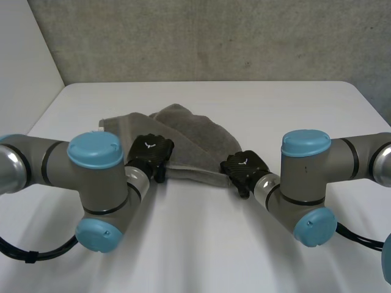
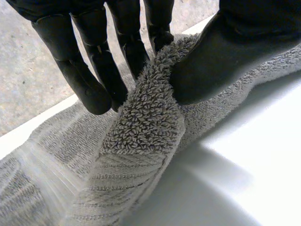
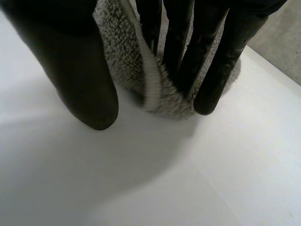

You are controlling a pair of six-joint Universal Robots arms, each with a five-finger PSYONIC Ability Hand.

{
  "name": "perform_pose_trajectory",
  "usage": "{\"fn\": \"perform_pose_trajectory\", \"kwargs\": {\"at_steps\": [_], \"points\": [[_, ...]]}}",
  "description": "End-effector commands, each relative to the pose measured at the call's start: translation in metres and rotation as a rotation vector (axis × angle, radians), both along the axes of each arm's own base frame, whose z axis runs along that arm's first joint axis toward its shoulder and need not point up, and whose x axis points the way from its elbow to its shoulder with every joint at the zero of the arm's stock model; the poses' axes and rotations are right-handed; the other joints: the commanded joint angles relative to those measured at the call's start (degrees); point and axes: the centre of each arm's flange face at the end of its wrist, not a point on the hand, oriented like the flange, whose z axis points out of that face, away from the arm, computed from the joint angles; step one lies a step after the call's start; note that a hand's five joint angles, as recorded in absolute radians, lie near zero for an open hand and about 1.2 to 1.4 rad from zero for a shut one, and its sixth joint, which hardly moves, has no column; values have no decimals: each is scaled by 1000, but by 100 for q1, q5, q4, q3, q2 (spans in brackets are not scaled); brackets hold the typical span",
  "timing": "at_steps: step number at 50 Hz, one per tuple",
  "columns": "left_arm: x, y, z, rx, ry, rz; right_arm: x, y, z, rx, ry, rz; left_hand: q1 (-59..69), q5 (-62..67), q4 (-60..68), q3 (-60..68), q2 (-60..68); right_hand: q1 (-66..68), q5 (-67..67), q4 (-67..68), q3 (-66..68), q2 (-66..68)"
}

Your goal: Fold the towel.

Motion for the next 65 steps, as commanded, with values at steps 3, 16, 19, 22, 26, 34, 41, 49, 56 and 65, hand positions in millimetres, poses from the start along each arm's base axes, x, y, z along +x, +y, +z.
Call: {"fn": "perform_pose_trajectory", "kwargs": {"at_steps": [3, 16, 19, 22, 26, 34, 41, 49, 56, 65], "points": [[3, 0, 31, -57, 37, 9, -3, -11, 22, -31, -61, -69, -195, -1421, -625, -764, -474, 2150, 2301, 2142, 2345, 2497], [11, 20, 101, -166, 193, 4, -15, -10, 104, -150, -211, -103, -195, -1421, -625, -764, -474, 2150, 2301, 2142, 2345, 2497], [14, 27, 116, -188, 228, -2, -19, -11, 115, -176, -224, -109, -195, -1421, -625, -764, -474, 2150, 2301, 2142, 2345, 2497], [17, 34, 133, -223, 251, -7, -29, -14, 146, -247, -244, -129, -195, -1421, -625, -764, -474, 2150, 2301, 2142, 2345, 2497], [25, 44, 162, -289, 290, -8, -50, -1, 211, -393, -261, -147, -195, -1421, -625, -764, -474, 2150, 2301, 2142, 2345, 2497], [43, 61, 204, -396, 352, 4, -80, 32, 280, -563, -204, -149, -195, -1421, -625, -764, -474, 2150, 2301, 2142, 2345, 2497], [56, 47, 189, -365, 320, 58, -74, 36, 256, -469, -135, -79, -195, -1421, -625, -764, -474, 2150, 2301, 2142, 2345, 2497], [49, 29, 122, -202, 213, 75, -59, 1, 168, -243, -7, -66, -195, -1421, -625, -764, -474, 524, 675, 516, 719, 871], [53, 25, 93, -133, 171, 95, -63, -22, 115, -134, 83, -154, -195, -1421, -625, -764, -474, -1795, -1644, -1803, -1601, -1448], [66, 14, 78, -104, 151, 138, -69, -28, 105, -144, 97, -212, -195, -1421, -625, -764, -474, -1982, -1831, -1990, -1787, -1635]]}}
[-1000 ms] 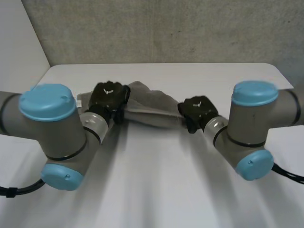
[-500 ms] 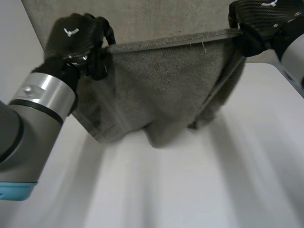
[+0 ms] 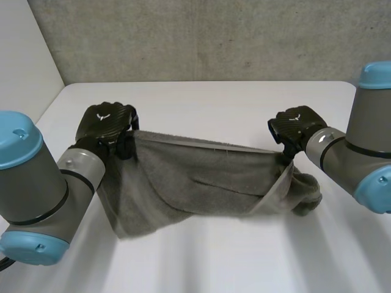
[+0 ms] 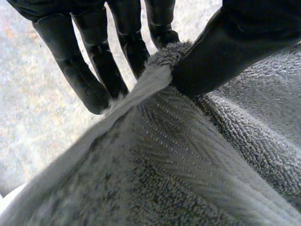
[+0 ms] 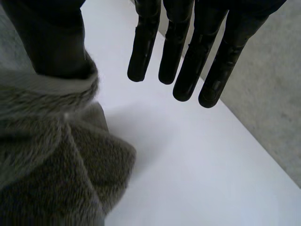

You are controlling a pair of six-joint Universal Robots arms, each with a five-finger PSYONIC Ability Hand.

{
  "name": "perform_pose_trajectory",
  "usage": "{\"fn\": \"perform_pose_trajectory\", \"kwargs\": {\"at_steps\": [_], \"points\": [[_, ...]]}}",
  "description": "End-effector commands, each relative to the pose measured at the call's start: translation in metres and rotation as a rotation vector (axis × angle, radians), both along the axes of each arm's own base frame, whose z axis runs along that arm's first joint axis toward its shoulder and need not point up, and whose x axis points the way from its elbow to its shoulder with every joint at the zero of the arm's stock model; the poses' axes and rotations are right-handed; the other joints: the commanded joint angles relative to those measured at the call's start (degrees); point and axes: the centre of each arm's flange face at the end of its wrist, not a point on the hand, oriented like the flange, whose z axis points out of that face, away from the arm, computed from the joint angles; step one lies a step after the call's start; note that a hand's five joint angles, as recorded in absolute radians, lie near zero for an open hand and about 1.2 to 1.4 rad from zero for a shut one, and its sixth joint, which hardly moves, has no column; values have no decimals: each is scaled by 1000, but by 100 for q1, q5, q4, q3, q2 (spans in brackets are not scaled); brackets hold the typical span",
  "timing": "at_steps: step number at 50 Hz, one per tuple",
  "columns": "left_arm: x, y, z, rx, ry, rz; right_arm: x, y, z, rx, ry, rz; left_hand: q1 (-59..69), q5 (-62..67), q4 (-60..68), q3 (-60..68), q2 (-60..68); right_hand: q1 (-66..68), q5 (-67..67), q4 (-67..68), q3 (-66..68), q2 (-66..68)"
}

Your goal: Fold the towel.

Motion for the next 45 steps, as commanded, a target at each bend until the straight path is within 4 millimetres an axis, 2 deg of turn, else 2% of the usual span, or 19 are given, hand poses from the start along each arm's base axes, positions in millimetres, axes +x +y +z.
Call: {"fn": "perform_pose_trajectory", "kwargs": {"at_steps": [1, 9, 11, 17, 22, 24, 26, 27, 28, 29, 30, 31, 32, 33, 34, 37, 39, 43, 45], "points": [[7, -5, -6, 15, -6, 14, -5, -3, -5, -9, 17, -49, -270, -1637, -625, -797, -614, -257, -148, -262, -304, -330], [13, -10, -7, 19, -5, 30, -9, -1, -7, 11, 41, -67, -270, -1637, -625, -797, -614, -696, -587, -702, -744, -769], [14, -11, -8, 22, -7, 34, -9, 1, -8, 28, 47, -64, -270, -1637, -625, -797, -614, -274, -165, -279, -322, -347], [13, -12, -7, 15, -4, 33, -3, 14, -10, 113, 64, 11, -270, -1637, -625, -797, -614, 3917, 4026, 3912, 3870, 3844], [5, -27, 6, -52, 23, 13, 5, 0, -1, 80, 40, 70, -270, -1637, -625, -797, -614, 3925, 4034, 3920, 3878, 3852], [0, -36, 14, -91, 38, 0, 8, -12, 13, 17, 18, 71, -270, -1637, -625, -797, -614, 3925, 4034, 3920, 3878, 3852], [-4, -45, 30, -149, 55, -7, 16, -41, 63, -220, -56, 56, -270, -1637, -625, -797, -614, 3925, 4034, 3920, 3878, 3852], [-7, -52, 49, -211, 73, -7, 16, -41, 63, -221, -56, 56, -270, -1637, -625, -797, -614, 3925, 4034, 3920, 3878, 3852], [-10, -59, 71, -282, 92, -6, 15, -56, 93, -369, -101, 33, -270, -1637, -625, -797, -614, 3925, 4034, 3920, 3878, 3852], [-10, -59, 71, -283, 92, -6, 12, -69, 121, -525, -151, 17, -270, -1637, -625, -797, -614, 3925, 4034, 3920, 3878, 3852], [-10, -65, 97, -361, 117, 3, 12, -69, 121, -526, -152, 17, -270, -1637, -625, -797, -614, 3925, 4034, 3920, 3878, 3852], [-9, -71, 120, -439, 147, 13, 13, -74, 144, -662, -196, 19, -270, -1637, -625, -797, -614, 3925, 4034, 3920, 3878, 3852], [-9, -71, 121, -439, 147, 14, 10, -71, 176, -819, -243, 16, -270, -1637, -625, -797, -614, 3925, 4034, 3920, 3878, 3852], [-6, -76, 141, -508, 172, 26, 10, -71, 176, -820, -243, 16, -270, -1637, -625, -797, -614, 3925, 4034, 3920, 3878, 3852], [-2, -78, 159, -572, 200, 42, 5, -64, 205, -951, -289, 17, -270, -1637, -625, -797, -614, 3925, 4034, 3920, 3878, 3852], [3, -75, 178, -633, 228, 63, 2, -46, 235, -1111, -340, 55, -270, -1637, -625, -797, -614, 3925, 4034, 3920, 3878, 3852], [11, -67, 195, -691, 256, 90, 5, -43, 231, -1105, -330, 97, -270, -1637, -625, -797, -614, 3925, 4034, 3920, 3878, 3852], [13, -62, 186, -665, 246, 92, 11, -38, 210, -1000, -292, 176, -270, -1637, -625, -797, -614, 3925, 4034, 3920, 3878, 3852], [13, -61, 175, -639, 229, 89, 17, -33, 177, -815, -238, 231, -270, -1637, -625, -797, -614, 3925, 4034, 3920, 3878, 3852]]}}
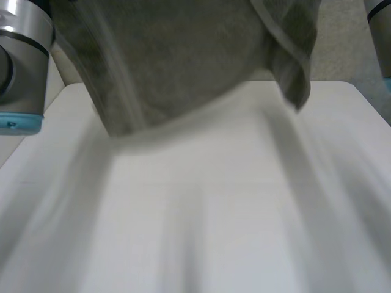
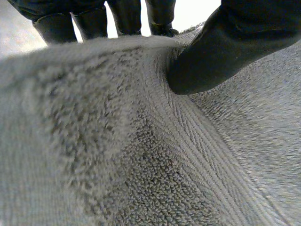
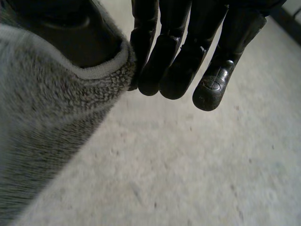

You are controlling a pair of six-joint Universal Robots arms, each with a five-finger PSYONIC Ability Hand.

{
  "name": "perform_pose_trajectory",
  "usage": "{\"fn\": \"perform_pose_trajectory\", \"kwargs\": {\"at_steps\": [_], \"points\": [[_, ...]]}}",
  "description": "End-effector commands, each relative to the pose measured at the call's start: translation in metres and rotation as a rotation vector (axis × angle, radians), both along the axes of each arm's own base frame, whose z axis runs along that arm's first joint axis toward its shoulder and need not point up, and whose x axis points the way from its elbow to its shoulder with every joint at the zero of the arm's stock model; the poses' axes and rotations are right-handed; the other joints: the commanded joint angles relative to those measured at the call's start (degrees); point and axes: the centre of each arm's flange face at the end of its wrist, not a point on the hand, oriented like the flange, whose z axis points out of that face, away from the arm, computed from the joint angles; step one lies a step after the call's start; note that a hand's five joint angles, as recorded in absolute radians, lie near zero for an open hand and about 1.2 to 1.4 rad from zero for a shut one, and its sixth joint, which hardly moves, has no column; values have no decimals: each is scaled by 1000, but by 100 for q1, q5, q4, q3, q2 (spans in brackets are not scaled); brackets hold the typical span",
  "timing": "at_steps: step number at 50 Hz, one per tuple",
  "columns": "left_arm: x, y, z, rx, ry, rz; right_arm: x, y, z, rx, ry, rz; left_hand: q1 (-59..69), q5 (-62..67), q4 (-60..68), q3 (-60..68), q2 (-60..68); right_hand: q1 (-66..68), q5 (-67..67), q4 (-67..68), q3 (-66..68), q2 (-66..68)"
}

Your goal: Fold the towel.

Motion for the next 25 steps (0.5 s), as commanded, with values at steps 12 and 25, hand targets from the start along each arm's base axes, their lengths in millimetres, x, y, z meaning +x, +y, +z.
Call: {"fn": "perform_pose_trajectory", "kwargs": {"at_steps": [12, 25], "points": [[25, 28, -148, 374, -164, -5, 8, 32, -185, 675, 596, 57, -326, -1688, -625, -805, -658, 378, 296, 345, 383, 356], [48, 37, -208, 427, -285, 53, -6, 59, -285, 887, 724, 68, -326, -1688, -625, -805, -658, 184, 102, 151, 190, 162]]}}
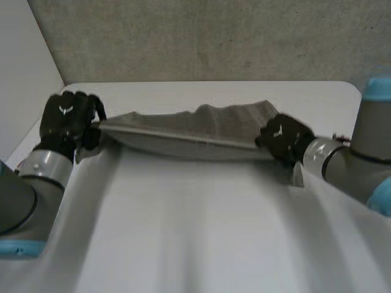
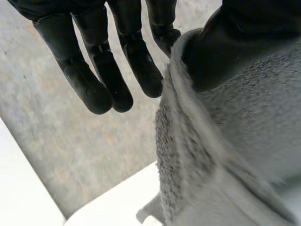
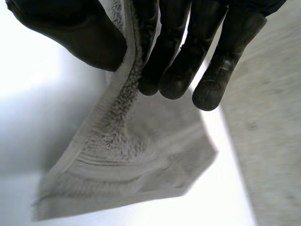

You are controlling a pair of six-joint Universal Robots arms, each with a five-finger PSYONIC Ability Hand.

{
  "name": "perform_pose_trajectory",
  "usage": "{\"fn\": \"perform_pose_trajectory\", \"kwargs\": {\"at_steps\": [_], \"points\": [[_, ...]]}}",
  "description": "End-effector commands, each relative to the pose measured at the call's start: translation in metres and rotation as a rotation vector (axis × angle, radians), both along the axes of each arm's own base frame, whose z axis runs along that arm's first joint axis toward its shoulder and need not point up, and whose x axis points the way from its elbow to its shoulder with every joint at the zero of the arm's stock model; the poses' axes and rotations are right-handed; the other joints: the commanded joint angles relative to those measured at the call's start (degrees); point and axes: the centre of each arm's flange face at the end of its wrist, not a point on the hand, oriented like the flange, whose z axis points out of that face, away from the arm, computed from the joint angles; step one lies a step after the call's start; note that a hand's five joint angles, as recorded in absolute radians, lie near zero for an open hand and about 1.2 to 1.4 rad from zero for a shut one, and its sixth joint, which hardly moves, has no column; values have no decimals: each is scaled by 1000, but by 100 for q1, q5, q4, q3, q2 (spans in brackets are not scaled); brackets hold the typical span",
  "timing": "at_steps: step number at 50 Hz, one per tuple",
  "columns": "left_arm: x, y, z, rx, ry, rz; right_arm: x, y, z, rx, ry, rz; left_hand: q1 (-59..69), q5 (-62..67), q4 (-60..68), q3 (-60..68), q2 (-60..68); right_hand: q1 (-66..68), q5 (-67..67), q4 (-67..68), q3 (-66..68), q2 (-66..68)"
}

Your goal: Fold the towel.

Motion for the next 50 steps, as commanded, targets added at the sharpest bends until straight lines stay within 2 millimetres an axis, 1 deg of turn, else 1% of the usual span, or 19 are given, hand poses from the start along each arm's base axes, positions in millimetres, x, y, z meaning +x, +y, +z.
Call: {"fn": "perform_pose_trajectory", "kwargs": {"at_steps": [1, 2, 3, 5, 6, 8, 15, 19, 25, 27, 32, 41, 42, 43, 44, 45, 46, 47, 50], "points": [[5, -1, -9, -32, -76, 18, -3, 10, -36, 55, 1, -20, -386, -1739, -625, -814, -659, 181, -74, 149, 188, 159], [5, -1, -9, -36, -82, 19, -4, 10, -40, 50, -14, -43, -386, -1739, -625, -814, -659, -202, -457, -234, -195, -224], [5, -1, -9, -36, -82, 19, -4, 9, -40, 50, -14, -43, -386, -1739, -625, -814, -659, -206, -461, -238, -199, -228], [5, -1, -8, -38, -83, 19, -8, 7, -47, 46, -51, -111, -386, -1739, -625, -814, -659, -1093, -1348, -1125, -1087, -1115], [5, -1, -9, -36, -82, 19, -8, 7, -47, 46, -51, -111, -386, -1739, -625, -814, -659, -1097, -1352, -1130, -1091, -1120], [5, 0, -10, -31, -83, 19, -14, 4, -53, 42, -80, -189, -386, -1739, -625, -814, -659, -2402, -2657, -2434, -2395, -2424], [6, 2, -14, -17, -85, 19, -20, 0, -56, 31, -119, -291, -386, -1739, -625, -814, -659, -3315, -3570, -3348, -3309, -3337], [7, 3, -17, -12, -87, 19, -22, -1, -56, 32, -124, -311, -386, -1739, -625, -814, -659, -3351, -3606, -3384, -3345, -3374], [9, 2, -17, -11, -86, 28, -25, -3, -56, 32, -140, -350, -386, -1739, -625, -814, -659, -3217, -3472, -3249, -3210, -3239], [10, 1, -17, -11, -86, 33, -30, -11, -54, 35, -187, -390, -386, -1739, -625, -814, -659, -3183, -3438, -3216, -3177, -3206], [17, -5, -17, -10, -86, 57, -41, -20, -52, 52, -240, -438, -386, -1739, -625, -814, -659, -3149, -3405, -3182, -3143, -3172], [18, -6, -25, 14, -93, 58, -47, -27, -50, 55, -253, -462, -386, -1739, -625, -814, -659, -2981, -3236, -3014, -2975, -3004], [18, -7, -26, 17, -93, 58, -50, -29, -49, 51, -254, -474, -386, -1739, -625, -814, -659, -2681, -2937, -2714, -2675, -2704], [18, -7, -26, 17, -93, 58, -52, -31, -49, 52, -255, -476, -386, -1739, -625, -814, -659, -1629, -1884, -1662, -1623, -1652], [18, -6, -27, 21, -94, 58, -52, -31, -49, 52, -255, -476, -386, -1739, -625, -814, -659, -1619, -1874, -1651, -1612, -1641], [18, -6, -28, 22, -96, 56, -52, -32, -49, 54, -257, -470, -386, -1739, -625, -814, -659, -236, -492, -269, -230, -259], [18, -6, -28, 22, -96, 56, -52, -32, -49, 54, -257, -470, -386, -1739, -625, -814, -659, -222, -478, -255, -216, -245], [18, -6, -28, 24, -97, 56, -51, -32, -48, 55, -258, -464, -386, -1739, -625, -814, -659, 371, 116, 339, 377, 349], [18, -6, -28, 24, -97, 56, -50, -32, -47, 59, -265, -451, -386, -1739, -625, -814, -659, 377, 122, 345, 383, 355]]}}
